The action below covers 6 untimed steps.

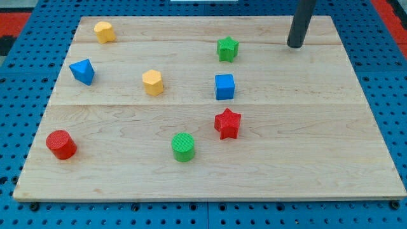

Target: Move your arm to the bottom center

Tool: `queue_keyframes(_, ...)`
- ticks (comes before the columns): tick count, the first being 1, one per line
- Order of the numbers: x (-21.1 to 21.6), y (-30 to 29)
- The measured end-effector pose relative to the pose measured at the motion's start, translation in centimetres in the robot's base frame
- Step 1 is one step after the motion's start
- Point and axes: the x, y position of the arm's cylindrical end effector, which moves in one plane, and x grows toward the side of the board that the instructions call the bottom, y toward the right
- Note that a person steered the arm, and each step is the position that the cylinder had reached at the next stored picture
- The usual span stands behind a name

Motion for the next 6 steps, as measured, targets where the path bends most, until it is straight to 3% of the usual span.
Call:
queue_keyframes(2,21.5,-3.5)
queue_keyframes(3,28.8,-2.3)
queue_keyframes(4,30.5,-12.9)
queue_keyframes(6,29.4,-23.1)
